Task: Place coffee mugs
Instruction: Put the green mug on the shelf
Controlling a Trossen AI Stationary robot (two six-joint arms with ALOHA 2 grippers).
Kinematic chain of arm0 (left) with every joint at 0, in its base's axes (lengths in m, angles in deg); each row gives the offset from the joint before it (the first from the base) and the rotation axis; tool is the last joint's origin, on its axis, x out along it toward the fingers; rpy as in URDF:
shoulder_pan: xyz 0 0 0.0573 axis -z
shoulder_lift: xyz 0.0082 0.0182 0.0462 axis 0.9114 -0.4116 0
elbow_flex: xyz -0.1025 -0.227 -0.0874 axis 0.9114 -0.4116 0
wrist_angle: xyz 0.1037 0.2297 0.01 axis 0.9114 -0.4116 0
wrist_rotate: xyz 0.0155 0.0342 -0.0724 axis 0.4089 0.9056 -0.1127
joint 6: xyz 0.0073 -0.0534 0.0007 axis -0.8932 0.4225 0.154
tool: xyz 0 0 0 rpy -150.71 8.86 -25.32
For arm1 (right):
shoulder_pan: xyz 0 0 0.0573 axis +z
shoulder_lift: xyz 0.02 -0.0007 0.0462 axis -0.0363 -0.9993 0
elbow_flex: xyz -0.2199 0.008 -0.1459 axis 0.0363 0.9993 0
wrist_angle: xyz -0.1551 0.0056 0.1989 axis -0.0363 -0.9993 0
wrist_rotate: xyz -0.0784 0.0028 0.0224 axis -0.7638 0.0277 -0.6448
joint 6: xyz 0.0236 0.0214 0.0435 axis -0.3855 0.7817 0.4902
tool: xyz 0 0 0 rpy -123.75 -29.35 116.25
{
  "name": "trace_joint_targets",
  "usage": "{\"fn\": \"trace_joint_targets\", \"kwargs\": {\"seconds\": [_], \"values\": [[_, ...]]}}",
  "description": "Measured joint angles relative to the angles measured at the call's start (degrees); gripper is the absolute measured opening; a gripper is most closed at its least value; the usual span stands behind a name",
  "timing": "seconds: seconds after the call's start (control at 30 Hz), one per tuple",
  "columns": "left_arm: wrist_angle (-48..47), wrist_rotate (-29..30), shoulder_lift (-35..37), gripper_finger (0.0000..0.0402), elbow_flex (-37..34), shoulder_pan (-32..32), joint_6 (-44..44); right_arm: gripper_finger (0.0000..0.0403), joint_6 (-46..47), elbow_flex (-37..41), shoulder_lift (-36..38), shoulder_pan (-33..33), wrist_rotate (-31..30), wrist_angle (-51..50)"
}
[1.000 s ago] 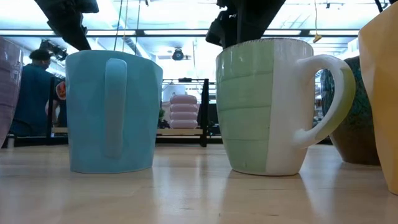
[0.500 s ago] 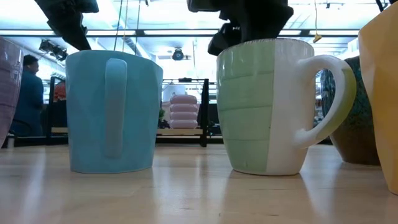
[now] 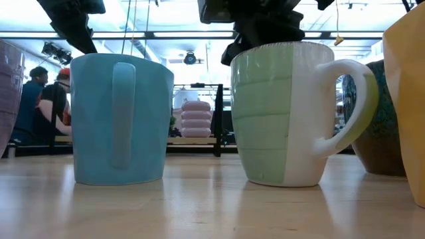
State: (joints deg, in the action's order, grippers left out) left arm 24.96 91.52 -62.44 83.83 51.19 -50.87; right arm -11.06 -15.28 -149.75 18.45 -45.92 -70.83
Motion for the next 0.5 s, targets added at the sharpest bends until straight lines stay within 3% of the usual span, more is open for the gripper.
{"fn": "trace_joint_targets", "kwargs": {"seconds": [0.17, 0.5], "values": [[0.00, 0.00, 0.00, 0.0181, 0.00, 0.02, 0.00, 0.0025, 0.72, 0.00, 0.00, -0.65, -0.24, -0.06], [0.09, 0.03, 0.00, 0.0181, 0.00, 0.02, -0.02, 0.0032, -0.05, -1.19, -0.02, -3.89, -3.53, -0.59]]}}
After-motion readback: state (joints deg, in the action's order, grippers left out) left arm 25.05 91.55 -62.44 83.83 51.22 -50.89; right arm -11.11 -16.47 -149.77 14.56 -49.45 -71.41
